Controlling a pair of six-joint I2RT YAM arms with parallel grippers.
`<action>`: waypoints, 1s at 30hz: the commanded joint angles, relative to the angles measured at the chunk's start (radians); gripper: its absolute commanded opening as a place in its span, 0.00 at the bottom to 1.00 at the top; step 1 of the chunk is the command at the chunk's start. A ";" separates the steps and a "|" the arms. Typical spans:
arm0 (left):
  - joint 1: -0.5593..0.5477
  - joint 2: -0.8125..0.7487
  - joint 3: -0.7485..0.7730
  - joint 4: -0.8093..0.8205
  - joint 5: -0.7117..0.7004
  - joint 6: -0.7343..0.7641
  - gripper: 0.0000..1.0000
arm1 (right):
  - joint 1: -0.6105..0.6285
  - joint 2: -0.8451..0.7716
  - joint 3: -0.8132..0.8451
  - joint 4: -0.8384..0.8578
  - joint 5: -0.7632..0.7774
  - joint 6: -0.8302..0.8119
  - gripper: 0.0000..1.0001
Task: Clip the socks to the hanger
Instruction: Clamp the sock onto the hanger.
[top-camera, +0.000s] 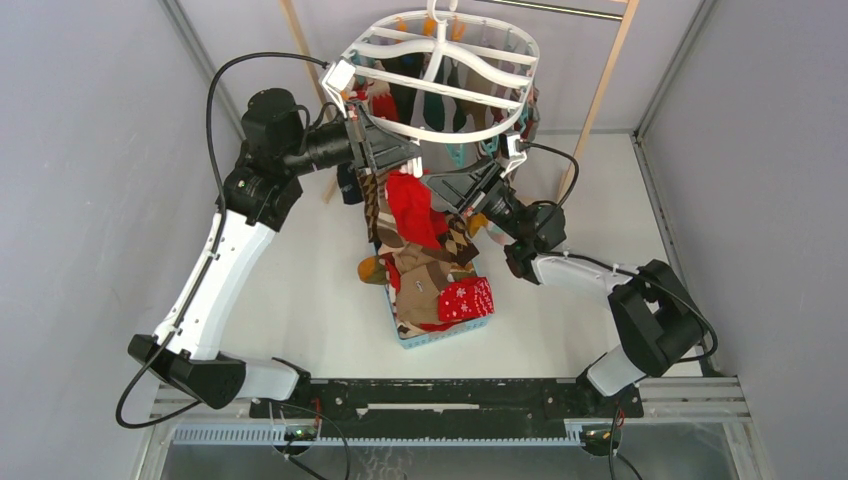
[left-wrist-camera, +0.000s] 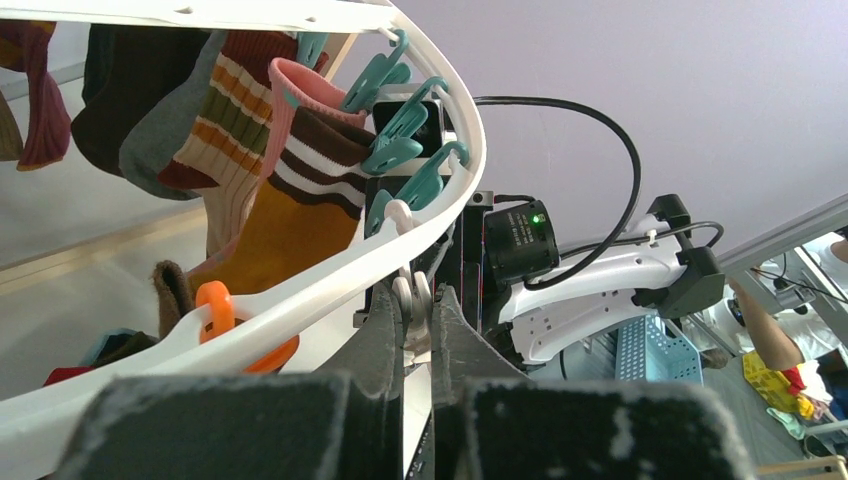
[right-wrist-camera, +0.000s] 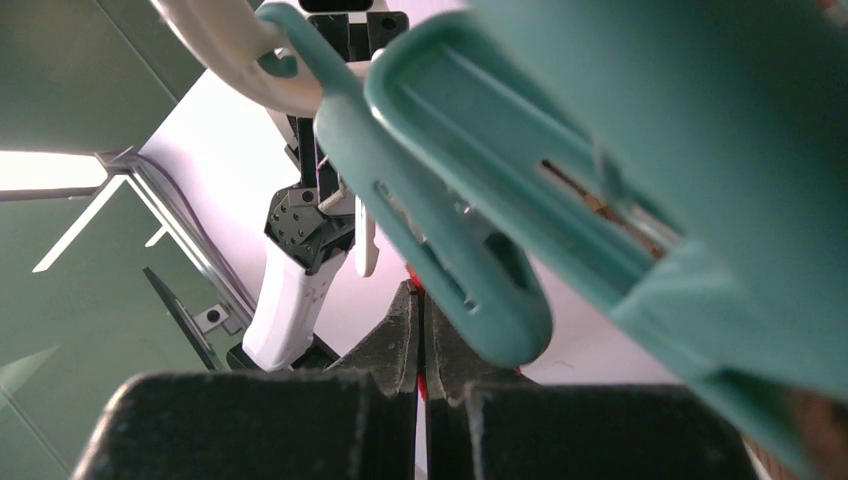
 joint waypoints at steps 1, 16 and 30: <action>-0.009 -0.022 0.007 0.013 0.081 -0.012 0.00 | -0.014 0.001 0.046 0.065 0.028 0.023 0.00; -0.006 -0.027 0.004 0.010 0.081 0.002 0.00 | -0.026 -0.010 0.047 0.111 0.004 0.071 0.00; -0.007 -0.032 0.005 0.006 0.080 0.023 0.00 | -0.029 -0.029 0.055 0.118 0.001 0.099 0.00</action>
